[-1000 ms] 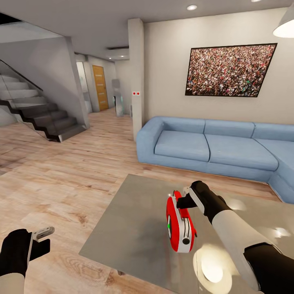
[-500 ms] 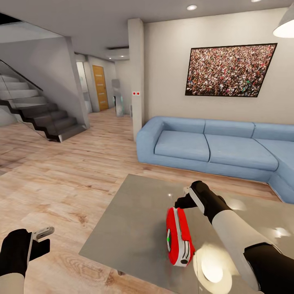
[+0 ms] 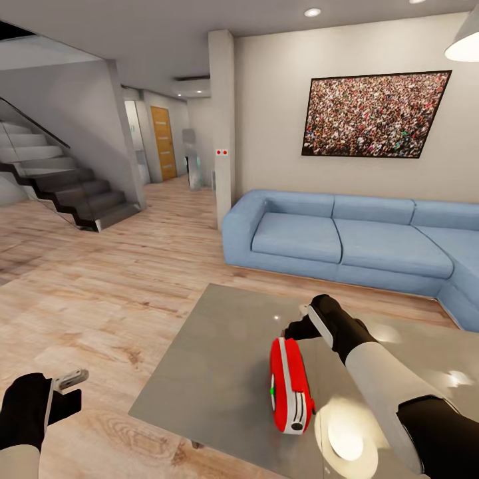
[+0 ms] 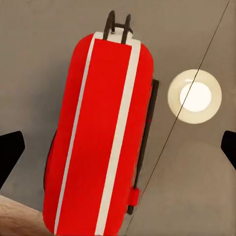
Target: Turn on the radio receiver that's on the table in the living room.
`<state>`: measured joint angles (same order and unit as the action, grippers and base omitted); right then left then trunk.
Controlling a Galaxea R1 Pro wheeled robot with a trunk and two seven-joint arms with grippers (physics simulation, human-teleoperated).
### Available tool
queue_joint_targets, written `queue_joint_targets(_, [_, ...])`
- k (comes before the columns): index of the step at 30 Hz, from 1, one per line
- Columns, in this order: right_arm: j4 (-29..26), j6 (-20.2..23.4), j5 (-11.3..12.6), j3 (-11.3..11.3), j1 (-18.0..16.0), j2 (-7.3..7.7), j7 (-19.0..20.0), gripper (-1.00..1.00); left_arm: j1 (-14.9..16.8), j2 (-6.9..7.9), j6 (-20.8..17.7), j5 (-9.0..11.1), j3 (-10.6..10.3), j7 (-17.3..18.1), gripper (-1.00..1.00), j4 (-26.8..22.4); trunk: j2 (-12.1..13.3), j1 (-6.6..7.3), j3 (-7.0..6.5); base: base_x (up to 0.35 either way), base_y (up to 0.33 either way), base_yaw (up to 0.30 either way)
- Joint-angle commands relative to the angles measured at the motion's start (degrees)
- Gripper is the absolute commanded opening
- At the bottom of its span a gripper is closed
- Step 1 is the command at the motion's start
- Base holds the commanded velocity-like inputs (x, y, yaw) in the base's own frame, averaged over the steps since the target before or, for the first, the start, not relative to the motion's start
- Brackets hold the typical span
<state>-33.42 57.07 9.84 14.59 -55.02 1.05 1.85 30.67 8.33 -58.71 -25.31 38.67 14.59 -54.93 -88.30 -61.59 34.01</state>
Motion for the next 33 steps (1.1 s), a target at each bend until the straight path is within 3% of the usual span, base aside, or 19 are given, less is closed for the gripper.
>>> queue_joint_targets(1, [0.0,0.0,0.0,0.0,0.0,0.0,0.0,1.0,0.0,-0.01,0.0,0.0,0.0,0.0,-1.0,0.0,0.0,0.0,0.0,0.0,0.0,0.0])
queue_joint_targets(33, [0.0,0.1,0.0,0.0,0.0,0.0,-0.1,1.0,0.0,-0.07,0.0,0.0,0.0,0.0,-1.0,0.0,0.0,0.0,0.0,0.0,0.0,0.0])
